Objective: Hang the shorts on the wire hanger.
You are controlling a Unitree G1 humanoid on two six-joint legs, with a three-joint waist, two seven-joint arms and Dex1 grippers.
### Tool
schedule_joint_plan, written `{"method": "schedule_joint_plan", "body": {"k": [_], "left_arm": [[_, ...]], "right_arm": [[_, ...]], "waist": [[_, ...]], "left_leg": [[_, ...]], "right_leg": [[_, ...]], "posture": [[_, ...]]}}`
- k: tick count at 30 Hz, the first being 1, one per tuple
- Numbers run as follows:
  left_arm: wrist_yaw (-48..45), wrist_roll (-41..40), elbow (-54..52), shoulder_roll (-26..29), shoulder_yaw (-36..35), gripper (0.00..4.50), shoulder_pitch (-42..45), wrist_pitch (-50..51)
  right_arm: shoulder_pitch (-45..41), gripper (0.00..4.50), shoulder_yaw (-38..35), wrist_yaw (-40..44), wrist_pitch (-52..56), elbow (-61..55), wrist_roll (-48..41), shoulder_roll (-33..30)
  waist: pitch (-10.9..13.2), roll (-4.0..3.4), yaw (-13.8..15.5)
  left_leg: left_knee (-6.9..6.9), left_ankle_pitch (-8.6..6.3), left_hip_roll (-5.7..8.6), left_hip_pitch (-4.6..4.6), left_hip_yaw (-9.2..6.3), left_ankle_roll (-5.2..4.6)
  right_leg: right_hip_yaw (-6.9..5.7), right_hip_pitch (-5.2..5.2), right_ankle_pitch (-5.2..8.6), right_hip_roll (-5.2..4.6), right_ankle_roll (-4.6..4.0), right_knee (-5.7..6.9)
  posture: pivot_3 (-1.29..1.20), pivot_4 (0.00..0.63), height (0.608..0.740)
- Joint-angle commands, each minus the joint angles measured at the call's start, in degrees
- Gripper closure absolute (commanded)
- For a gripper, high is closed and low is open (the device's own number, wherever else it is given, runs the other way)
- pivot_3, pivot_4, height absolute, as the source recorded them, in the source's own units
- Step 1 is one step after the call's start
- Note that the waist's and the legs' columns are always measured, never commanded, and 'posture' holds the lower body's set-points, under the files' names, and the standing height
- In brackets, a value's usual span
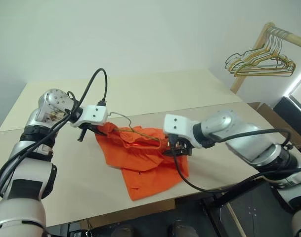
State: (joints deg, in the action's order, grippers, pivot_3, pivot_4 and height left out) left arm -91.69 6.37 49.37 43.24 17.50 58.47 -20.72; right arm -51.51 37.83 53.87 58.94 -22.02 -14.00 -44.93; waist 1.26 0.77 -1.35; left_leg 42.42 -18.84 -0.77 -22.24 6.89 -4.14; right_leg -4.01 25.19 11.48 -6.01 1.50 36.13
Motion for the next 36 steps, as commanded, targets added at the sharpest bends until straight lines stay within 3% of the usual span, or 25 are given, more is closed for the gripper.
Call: {"method": "schedule_joint_plan", "body": {"k": [1,5,9,12,18,27,31,36], "left_arm": [[0.3,-2.2,-2.3,0.0,-2.4,4.43,1.7,1.1],[0.2,-2.9,-4.0,0.5,-3.2,4.43,0.7,2.0],[0.4,-4.8,-6.4,0.6,-4.8,4.43,-0.8,3.2],[1.6,-6.7,-8.6,-0.1,-6.6,4.43,-1.9,5.2],[0.4,-13.7,-14.7,-1.4,-10.6,2.72,-2.3,15.7],[-0.7,-16.5,-23.5,3.4,-12.3,0.03,-6.0,16.7],[-0.8,-18.9,-25.8,6.9,-13.2,0.03,-8.2,16.1],[2.0,-21.2,-29.9,7.5,-16.6,0.03,-10.4,17.9]], "right_arm": [[-1.2,2.04,-0.6,0.6,-1.6,1.3,1.7,1.3],[-1.2,3.45,-1.9,1.5,-1.9,3.4,1.8,2.6],[-1.0,4.47,-5.0,3.1,-1.8,5.1,0.2,2.9],[-0.5,4.47,-7.5,5.5,-1.6,5.1,-1.4,2.2],[2.0,4.50,-11.9,9.3,-1.0,3.7,-5.2,-0.3],[7.2,4.50,-15.6,10.7,-0.7,0.4,-8.1,-4.4],[10.0,4.50,-18.0,10.6,0.3,-1.0,-10.1,-6.1],[15.3,4.50,-22.5,9.9,2.2,-3.4,-12.8,-9.7]], "waist": [[0.0,0.00,-0.1],[0.0,0.00,-0.6],[0.0,0.00,-1.0],[0.0,0.00,-1.1],[0.0,0.00,-1.0],[0.0,-0.01,-1.2],[0.0,-0.01,-1.1],[0.0,-0.01,-0.3]], "left_leg": [[0.00,0.00,0.00,0.00,0.00,0.00],[-0.01,0.01,0.01,0.00,-0.01,0.02],[-0.01,0.01,0.00,0.02,-0.01,0.02],[-0.02,0.02,-0.02,0.03,-0.03,0.04],[-0.01,0.02,0.00,0.02,-0.06,0.04],[-0.05,0.04,-0.01,0.10,-0.04,0.08],[-0.07,0.03,-0.02,0.14,-0.02,0.08],[-0.06,0.03,-0.01,0.12,-0.03,0.07]], "right_leg": [[0.00,0.01,0.00,0.00,0.00,0.00],[-0.01,0.00,0.00,0.01,0.01,0.01],[-0.01,-0.01,0.00,0.01,0.02,0.01],[-0.01,-0.01,0.00,0.02,0.02,0.01],[-0.01,-0.03,-0.01,0.00,0.04,-0.02],[0.03,-0.04,0.00,0.01,0.05,-0.04],[0.07,-0.04,0.00,0.00,0.05,-0.08],[0.06,-0.06,0.00,-0.03,0.05,-0.13]], "posture": [[0.01,0.000,0.740],[0.01,0.000,0.740],[0.02,0.000,0.740],[0.02,0.000,0.740],[0.02,0.000,0.740],[0.02,0.000,0.740],[0.02,0.000,0.740],[0.01,0.000,0.740]]}}
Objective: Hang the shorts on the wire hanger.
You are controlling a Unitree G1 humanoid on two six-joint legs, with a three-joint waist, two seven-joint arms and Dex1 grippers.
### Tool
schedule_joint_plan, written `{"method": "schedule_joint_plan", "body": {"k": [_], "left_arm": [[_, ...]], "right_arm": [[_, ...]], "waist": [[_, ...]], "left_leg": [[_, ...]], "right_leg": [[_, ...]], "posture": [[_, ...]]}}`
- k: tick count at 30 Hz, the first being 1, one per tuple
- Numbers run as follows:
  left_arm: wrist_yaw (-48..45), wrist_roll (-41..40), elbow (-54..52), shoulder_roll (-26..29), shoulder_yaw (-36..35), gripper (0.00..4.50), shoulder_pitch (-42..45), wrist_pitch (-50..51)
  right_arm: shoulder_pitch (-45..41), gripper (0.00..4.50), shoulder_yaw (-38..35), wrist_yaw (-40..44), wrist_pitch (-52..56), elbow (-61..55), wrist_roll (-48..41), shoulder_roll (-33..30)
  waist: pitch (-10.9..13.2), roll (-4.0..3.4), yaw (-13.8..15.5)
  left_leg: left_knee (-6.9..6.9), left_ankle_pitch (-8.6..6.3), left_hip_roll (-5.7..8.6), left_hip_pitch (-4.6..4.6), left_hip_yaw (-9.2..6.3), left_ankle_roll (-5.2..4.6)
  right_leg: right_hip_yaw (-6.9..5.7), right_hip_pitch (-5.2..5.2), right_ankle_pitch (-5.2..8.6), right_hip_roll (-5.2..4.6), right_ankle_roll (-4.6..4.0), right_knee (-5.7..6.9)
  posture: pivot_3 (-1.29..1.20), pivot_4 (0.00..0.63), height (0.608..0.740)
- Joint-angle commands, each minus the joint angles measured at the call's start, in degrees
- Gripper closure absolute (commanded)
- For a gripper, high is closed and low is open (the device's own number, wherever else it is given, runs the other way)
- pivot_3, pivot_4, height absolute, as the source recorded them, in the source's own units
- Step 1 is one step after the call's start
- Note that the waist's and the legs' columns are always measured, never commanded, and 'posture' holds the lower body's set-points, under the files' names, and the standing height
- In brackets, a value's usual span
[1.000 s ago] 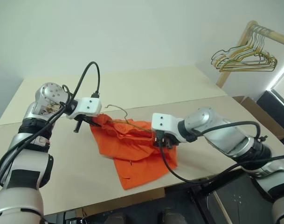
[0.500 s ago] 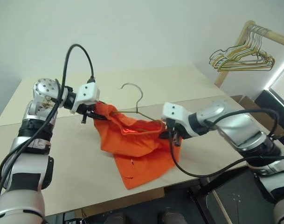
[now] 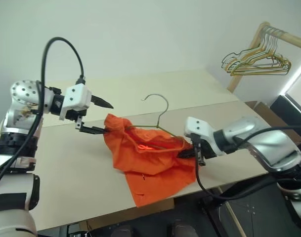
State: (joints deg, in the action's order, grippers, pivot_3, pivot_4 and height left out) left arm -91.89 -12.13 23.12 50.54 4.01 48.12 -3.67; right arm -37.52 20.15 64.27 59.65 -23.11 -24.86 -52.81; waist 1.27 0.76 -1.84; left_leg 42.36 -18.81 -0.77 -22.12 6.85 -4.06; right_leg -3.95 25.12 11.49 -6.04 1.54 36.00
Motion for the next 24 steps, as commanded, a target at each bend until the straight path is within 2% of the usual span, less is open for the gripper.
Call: {"method": "schedule_joint_plan", "body": {"k": [1,4,8,11,15,18,24], "left_arm": [[3.6,-3.4,-4.9,-0.2,-3.8,0.03,-0.4,2.4],[13.4,-6.6,-11.6,-4.0,-7.4,0.03,-2.5,9.7],[20.8,-8.9,-19.5,-8.4,-8.5,0.03,-6.5,14.6],[25.3,-9.5,-22.9,-11.6,-8.3,0.03,-8.0,16.5],[31.9,-12.4,-26.6,-16.9,-9.0,0.03,-7.8,21.3],[36.8,-18.0,-30.1,-19.7,-11.2,0.03,-6.6,27.8],[44.6,-31.2,-36.2,-22.3,-16.4,0.03,-4.1,39.2]], "right_arm": [[2.6,4.50,-6.3,-1.0,2.2,-2.8,-2.7,-2.5],[9.1,4.50,-15.3,-3.1,6.3,-5.4,-5.3,-6.5],[13.9,4.50,-25.8,-4.8,10.5,-6.2,-8.5,-9.7],[14.7,4.50,-32.4,-5.7,14.0,-6.3,-11.5,-10.9],[12.7,4.50,-41.3,-10.2,23.8,-4.2,-14.4,-9.7],[12.3,4.50,-46.9,-16.5,31.6,-3.1,-15.0,-6.4],[17.6,4.50,-58.8,-36.6,32.9,2.7,-20.3,-1.3]], "waist": [[0.0,0.00,0.3],[0.0,0.00,1.2],[0.0,0.00,1.1],[0.0,0.00,0.8],[0.0,-0.01,0.1],[0.0,0.01,-0.6],[0.0,-0.11,-1.2]], "left_leg": [[0.02,0.00,0.00,0.00,-0.01,0.00],[0.05,0.00,0.02,0.01,-0.03,-0.01],[0.06,-0.02,0.03,0.07,-0.04,-0.03],[0.05,-0.01,0.00,0.29,-0.02,-0.03],[-0.01,-0.02,-0.03,0.76,-0.02,-0.04],[-0.06,-0.07,-0.05,0.95,-0.05,-0.09],[-0.10,-0.07,-0.02,0.95,-0.02,-0.09]], "right_leg": [[0.00,-0.01,0.00,-0.02,0.00,-0.01],[0.00,-0.03,0.00,-0.05,0.01,-0.03],[0.03,-0.11,0.00,-0.08,0.02,-0.09],[0.08,-0.25,0.00,-0.05,0.02,-0.07],[0.13,-0.71,0.00,-0.05,0.00,-0.12],[0.17,-0.87,0.00,-0.11,-0.01,-0.14],[0.25,-0.85,0.00,-0.15,-0.02,-0.10]], "posture": [[0.01,0.000,0.740],[-0.01,0.000,0.740],[-0.06,0.000,0.740],[-0.09,0.000,0.740],[-0.12,0.000,0.740],[-0.14,0.000,0.740],[-0.17,0.000,0.740]]}}
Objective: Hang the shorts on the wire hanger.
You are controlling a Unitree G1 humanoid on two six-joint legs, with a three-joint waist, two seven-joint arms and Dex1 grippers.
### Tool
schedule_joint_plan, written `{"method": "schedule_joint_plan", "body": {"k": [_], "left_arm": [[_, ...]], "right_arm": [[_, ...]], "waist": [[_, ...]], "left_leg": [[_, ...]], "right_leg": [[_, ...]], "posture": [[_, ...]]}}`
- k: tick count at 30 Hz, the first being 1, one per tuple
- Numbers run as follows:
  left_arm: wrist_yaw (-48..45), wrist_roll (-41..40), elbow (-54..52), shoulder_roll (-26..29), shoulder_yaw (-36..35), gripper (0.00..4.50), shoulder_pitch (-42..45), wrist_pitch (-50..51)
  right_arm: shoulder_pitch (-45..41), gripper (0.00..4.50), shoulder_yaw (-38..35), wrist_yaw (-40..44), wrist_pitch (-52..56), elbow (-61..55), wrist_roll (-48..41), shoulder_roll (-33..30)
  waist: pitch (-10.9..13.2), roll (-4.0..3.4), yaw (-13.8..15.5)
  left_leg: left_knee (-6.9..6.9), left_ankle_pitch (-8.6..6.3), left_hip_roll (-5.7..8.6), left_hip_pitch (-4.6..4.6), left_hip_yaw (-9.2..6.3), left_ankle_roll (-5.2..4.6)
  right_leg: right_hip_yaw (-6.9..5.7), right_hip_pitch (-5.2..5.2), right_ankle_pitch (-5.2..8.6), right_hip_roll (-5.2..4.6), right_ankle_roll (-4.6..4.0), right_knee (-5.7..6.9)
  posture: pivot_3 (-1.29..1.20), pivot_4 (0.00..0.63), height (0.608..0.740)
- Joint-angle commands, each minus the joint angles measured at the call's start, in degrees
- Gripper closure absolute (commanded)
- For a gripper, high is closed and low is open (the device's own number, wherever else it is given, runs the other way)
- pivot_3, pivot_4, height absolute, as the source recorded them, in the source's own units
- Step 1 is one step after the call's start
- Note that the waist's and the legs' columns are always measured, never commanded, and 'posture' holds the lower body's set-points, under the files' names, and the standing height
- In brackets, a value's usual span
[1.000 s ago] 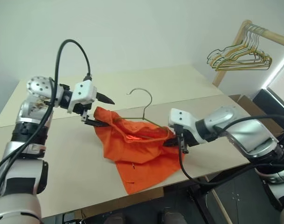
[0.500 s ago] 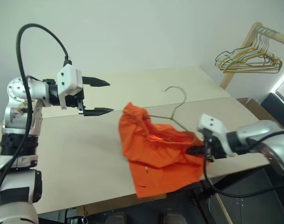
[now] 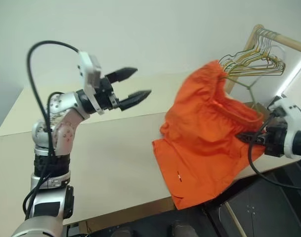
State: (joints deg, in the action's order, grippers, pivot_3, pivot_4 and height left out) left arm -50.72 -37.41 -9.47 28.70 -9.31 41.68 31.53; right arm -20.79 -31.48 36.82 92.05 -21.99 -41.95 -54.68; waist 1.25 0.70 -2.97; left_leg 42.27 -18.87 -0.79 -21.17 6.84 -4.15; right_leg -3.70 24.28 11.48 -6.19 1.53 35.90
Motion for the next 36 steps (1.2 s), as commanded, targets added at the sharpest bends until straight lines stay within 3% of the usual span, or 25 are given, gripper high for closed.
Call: {"method": "schedule_joint_plan", "body": {"k": [1,10,17,22,29,36], "left_arm": [[4.1,-7.2,-4.1,-0.6,-3.4,0.03,2.6,4.9],[5.5,-9.7,-3.7,-1.2,-2.7,0.03,3.4,5.3],[6.3,-11.1,-3.2,-2.4,-2.8,0.03,4.4,5.5],[7.1,-14.5,-4.7,-2.4,-3.1,0.03,4.1,7.9],[7.6,-18.4,-7.2,-0.9,-3.1,0.03,3.3,10.7],[8.3,-19.2,-8.1,0.4,-3.4,0.03,2.9,11.1]], "right_arm": [[1.7,4.50,-9.1,-12.7,0.5,2.4,-4.4,1.1],[1.3,4.50,-19.0,-43.8,0.5,11.0,-14.6,2.4],[-6.7,4.50,-24.3,-65.7,0.5,20.1,-21.9,4.3],[-14.5,4.50,-27.8,-77.1,0.5,26.5,-20.4,5.9],[-23.5,4.50,-32.3,-81.6,0.5,34.2,-10.0,6.0],[-25.1,4.50,-32.4,-73.9,-5.1,43.4,0.7,1.2]], "waist": [[0.0,-0.08,0.0],[-0.1,-0.30,-2.0],[-0.2,-0.38,-4.1],[-0.2,-0.40,-4.5],[-0.1,-0.46,-4.4],[-0.1,-0.53,-4.1]], "left_leg": [[-0.02,0.00,0.01,0.00,0.01,0.00],[-0.11,0.02,0.06,0.17,0.11,0.03],[-0.36,0.03,0.06,0.39,0.26,0.03],[-0.55,0.02,0.05,0.66,0.50,0.01],[-0.75,0.00,0.04,0.88,0.86,-0.03],[-0.97,-0.01,0.06,0.96,1.08,-0.04]], "right_leg": [[0.01,0.00,0.00,0.00,0.00,0.00],[0.12,-0.14,0.01,0.04,0.01,-0.02],[0.43,-0.19,0.01,0.09,0.02,-0.05],[0.83,-0.22,0.02,0.14,0.03,-0.05],[1.38,-0.19,0.04,0.19,0.07,-0.09],[1.37,-0.15,0.05,0.20,0.13,-0.20]], "posture": [[-0.17,0.000,0.740],[-0.20,0.000,0.740],[-0.21,0.000,0.740],[-0.20,0.000,0.740],[-0.17,0.000,0.740],[-0.14,0.000,0.740]]}}
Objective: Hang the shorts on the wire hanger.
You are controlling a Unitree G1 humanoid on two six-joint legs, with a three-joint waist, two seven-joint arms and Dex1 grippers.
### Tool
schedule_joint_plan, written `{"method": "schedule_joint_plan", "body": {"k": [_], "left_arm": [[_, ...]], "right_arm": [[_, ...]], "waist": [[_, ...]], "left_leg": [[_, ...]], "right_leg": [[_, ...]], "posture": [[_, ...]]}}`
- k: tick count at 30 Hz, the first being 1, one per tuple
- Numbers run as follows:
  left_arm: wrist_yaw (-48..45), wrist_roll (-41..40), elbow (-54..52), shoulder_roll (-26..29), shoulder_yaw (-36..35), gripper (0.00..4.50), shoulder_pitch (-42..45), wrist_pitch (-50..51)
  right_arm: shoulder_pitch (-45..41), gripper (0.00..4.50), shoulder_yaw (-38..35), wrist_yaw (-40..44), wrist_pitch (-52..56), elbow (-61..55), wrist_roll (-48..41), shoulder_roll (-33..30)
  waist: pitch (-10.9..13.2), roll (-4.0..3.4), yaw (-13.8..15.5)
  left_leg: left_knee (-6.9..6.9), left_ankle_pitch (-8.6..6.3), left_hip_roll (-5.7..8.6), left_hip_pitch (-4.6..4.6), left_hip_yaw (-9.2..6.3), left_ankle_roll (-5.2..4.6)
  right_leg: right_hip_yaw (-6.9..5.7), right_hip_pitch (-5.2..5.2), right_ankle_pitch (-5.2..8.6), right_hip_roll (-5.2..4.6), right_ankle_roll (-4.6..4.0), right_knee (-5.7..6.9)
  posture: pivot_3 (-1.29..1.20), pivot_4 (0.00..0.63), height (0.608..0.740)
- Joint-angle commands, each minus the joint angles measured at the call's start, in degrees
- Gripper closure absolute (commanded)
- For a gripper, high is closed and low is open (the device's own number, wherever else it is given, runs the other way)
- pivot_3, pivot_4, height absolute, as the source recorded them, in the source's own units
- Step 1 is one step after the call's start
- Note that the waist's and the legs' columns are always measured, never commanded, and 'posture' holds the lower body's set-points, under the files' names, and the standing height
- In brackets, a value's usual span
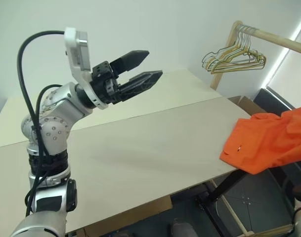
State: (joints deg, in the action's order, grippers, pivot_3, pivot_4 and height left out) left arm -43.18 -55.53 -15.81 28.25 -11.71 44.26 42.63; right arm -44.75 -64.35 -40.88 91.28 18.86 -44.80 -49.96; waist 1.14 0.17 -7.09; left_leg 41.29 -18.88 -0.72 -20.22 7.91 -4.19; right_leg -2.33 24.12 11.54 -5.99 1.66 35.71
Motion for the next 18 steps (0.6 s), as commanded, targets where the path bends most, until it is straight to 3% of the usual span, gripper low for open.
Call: {"method": "schedule_joint_plan", "body": {"k": [1,9,18], "left_arm": [[0.8,-1.2,-1.8,1.0,-1.0,0.03,0.2,0.0],[1.5,-2.6,-3.4,2.5,-1.5,0.03,-0.7,0.2],[1.7,-2.9,-3.9,3.5,-1.6,0.03,-1.4,-0.4]], "right_arm": [[-1.3,4.50,0.9,4.9,-5.0,3.5,4.7,-4.0],[-2.6,4.50,9.1,16.6,-13.5,11.4,11.0,-9.5],[-5.4,4.50,6.8,17.8,-20.2,21.4,16.1,-10.8]], "waist": [[0.0,0.00,0.0],[0.0,-0.10,0.1],[0.0,-0.35,0.5]], "left_leg": [[-0.02,0.00,0.01,0.00,0.02,0.00],[-0.32,0.03,-0.03,0.02,0.05,0.00],[-0.59,0.04,-0.09,0.06,0.31,0.05]], "right_leg": [[0.00,0.00,0.00,0.00,0.01,-0.03],[0.55,-0.14,-0.11,0.56,0.14,-0.67],[0.85,0.00,-0.09,0.70,0.16,-0.77]], "posture": [[-0.14,0.000,0.740],[-0.11,0.000,0.740],[-0.09,0.000,0.740]]}}
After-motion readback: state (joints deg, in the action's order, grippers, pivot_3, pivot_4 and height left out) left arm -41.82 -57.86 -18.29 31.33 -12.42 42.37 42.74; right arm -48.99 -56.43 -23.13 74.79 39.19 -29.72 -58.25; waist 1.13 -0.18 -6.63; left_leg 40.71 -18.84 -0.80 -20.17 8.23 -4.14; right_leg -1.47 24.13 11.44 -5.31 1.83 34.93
